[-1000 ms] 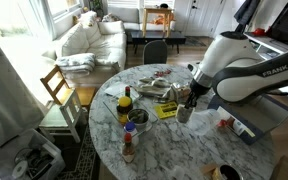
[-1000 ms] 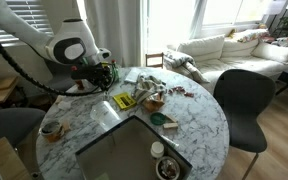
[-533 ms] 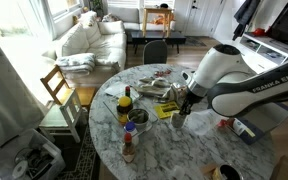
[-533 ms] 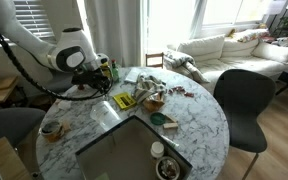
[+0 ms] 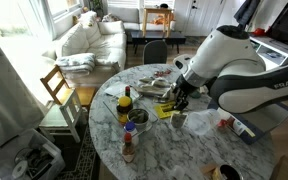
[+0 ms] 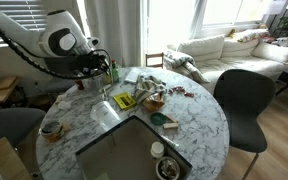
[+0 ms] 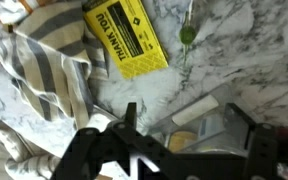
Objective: Pick up the two white packets with the green lids from the silver cup one by one and put them the right way up on the table, pick up the white bottle with a blue lid from the clear storage container and put it in the silver cup
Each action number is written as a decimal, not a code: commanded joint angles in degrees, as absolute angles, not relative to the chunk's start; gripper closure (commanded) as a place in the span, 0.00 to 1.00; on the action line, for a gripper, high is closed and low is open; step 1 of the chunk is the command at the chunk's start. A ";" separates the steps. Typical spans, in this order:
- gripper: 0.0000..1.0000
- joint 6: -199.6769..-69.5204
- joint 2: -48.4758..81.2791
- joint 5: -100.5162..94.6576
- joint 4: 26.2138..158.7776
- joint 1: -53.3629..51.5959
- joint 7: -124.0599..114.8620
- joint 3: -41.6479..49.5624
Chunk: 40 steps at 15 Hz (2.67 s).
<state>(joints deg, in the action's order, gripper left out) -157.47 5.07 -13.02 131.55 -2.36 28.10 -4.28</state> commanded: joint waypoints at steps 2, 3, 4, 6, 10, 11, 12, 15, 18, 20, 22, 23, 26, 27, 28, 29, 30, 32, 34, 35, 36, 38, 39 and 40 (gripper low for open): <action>0.00 -155.13 7.48 -2.52 126.63 -2.64 46.68 -9.13; 0.00 -154.38 8.88 -0.51 124.57 -2.62 50.74 -10.06; 0.00 -153.22 10.19 1.43 122.62 -2.40 54.79 -11.01; 0.00 -149.81 12.91 4.07 118.29 -1.68 62.26 -12.37; 0.00 -150.09 13.16 2.28 117.31 -2.58 62.43 -11.63; 0.00 -149.98 14.06 2.26 116.28 -2.43 63.16 -11.69; 0.00 -149.94 14.65 2.24 115.65 -2.33 63.50 -11.73; 0.00 -151.06 16.52 5.06 114.50 -1.44 66.30 -13.12; 0.01 -151.14 17.85 8.11 113.42 -0.73 69.15 -14.59; 0.01 -151.09 19.34 10.21 112.33 -0.25 71.01 -15.62; 0.00 -152.66 21.40 11.72 111.30 0.15 72.64 -16.28; 0.00 -153.62 22.37 12.58 110.88 0.57 73.69 -16.77; 0.06 -156.02 25.14 13.80 109.37 1.88 75.66 -18.26; 0.08 -156.40 26.07 13.89 108.90 2.34 76.02 -18.64; 0.25 -156.33 26.83 14.13 108.31 2.73 75.96 -19.11; 0.31 -156.37 27.61 14.31 107.94 3.27 76.31 -19.74; 0.34 -155.93 28.20 14.03 107.41 3.50 76.19 -20.00; 0.51 -155.43 29.18 13.57 106.89 3.99 76.16 -20.42; 0.66 -154.67 29.80 13.33 106.60 4.43 76.15 -20.78; 0.73 -154.39 29.99 13.26 106.51 4.54 76.06 -20.93; 0.81 -154.28 30.14 13.20 106.45 4.68 76.05 -21.03; 0.95 -153.96 29.94 13.13 106.27 4.88 75.89 -21.16; 0.96 -153.52 29.44 13.07 106.30 4.87 75.50 -20.96; 0.94 -153.11 28.84 13.06 106.35 4.85 75.11 -20.79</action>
<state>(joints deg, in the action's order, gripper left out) -154.99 29.07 12.54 106.78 3.92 74.39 -19.92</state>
